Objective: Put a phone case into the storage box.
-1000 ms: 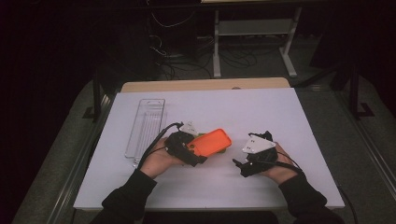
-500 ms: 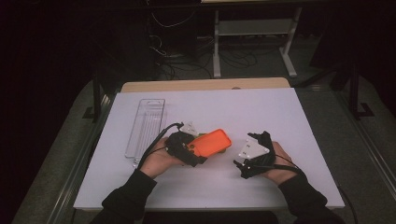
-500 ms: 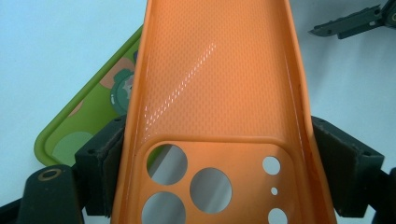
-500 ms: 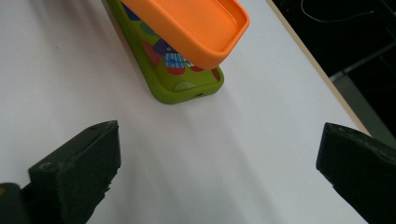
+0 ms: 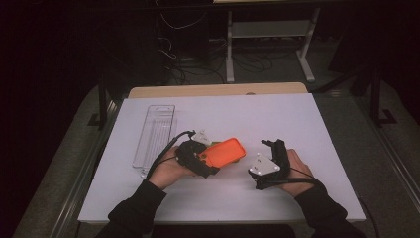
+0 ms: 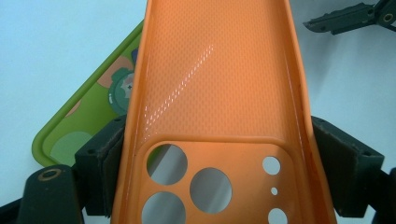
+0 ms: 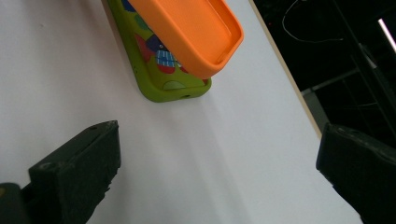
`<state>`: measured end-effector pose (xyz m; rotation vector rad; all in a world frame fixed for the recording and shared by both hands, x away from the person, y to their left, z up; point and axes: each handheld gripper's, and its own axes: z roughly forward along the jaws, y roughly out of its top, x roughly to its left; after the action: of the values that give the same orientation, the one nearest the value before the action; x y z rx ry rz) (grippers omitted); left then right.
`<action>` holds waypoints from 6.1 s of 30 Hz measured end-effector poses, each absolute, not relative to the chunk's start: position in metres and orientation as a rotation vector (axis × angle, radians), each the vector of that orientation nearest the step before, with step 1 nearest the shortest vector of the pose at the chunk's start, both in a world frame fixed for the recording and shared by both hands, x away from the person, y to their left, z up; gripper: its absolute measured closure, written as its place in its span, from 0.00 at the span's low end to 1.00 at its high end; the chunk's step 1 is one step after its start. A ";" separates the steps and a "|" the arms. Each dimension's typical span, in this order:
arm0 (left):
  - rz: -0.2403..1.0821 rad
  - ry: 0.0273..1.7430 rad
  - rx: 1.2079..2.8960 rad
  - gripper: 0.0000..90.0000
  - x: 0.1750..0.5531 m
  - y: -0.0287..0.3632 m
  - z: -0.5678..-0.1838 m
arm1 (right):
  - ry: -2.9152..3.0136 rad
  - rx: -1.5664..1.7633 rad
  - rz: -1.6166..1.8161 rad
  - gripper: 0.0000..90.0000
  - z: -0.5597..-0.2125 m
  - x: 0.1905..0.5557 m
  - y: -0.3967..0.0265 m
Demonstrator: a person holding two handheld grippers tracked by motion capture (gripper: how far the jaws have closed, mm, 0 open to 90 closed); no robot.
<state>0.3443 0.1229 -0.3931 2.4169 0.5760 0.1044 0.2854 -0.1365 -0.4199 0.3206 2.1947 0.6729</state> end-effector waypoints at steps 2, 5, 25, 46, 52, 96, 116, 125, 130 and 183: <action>0.105 0.574 2.419 0.18 0.344 0.123 -0.393 | 2.175 0.301 0.658 0.00 -0.420 0.284 -0.135; 0.097 0.607 2.384 0.18 0.343 0.121 -0.394 | 2.155 0.250 0.613 0.00 -0.420 0.283 -0.135; 0.096 0.607 2.394 0.18 0.344 0.122 -0.393 | 1.986 0.013 0.425 0.00 -0.426 0.277 -0.122; 0.104 0.585 2.399 0.18 0.351 0.123 -0.382 | 1.819 -0.188 0.427 0.08 -0.426 0.281 -0.084; 0.114 0.581 2.389 0.18 0.351 0.123 -0.380 | 1.790 -0.195 0.443 0.15 -0.427 0.281 -0.076; 0.140 0.578 2.399 0.17 0.350 0.123 -0.378 | 1.745 -0.280 0.387 0.86 -0.445 0.277 -0.061; 0.192 0.557 2.273 0.00 0.350 0.141 -0.369 | 1.853 -0.105 0.455 0.87 -0.437 0.287 -0.080; 0.209 0.570 2.275 0.00 0.352 0.146 -0.370 | 1.939 0.042 0.563 0.87 -0.428 0.298 -0.095; 0.213 0.569 2.282 0.00 0.351 0.146 -0.371 | 2.045 0.192 0.687 0.87 -0.420 0.300 -0.101; 0.200 0.688 2.037 0.00 0.359 0.142 -0.363 | 2.154 1.118 1.568 0.87 -0.406 0.329 -0.134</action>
<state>0.3592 0.1425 -0.3635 2.0367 0.6882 0.2005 0.3287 -0.1345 -0.4060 1.1185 2.1542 1.5677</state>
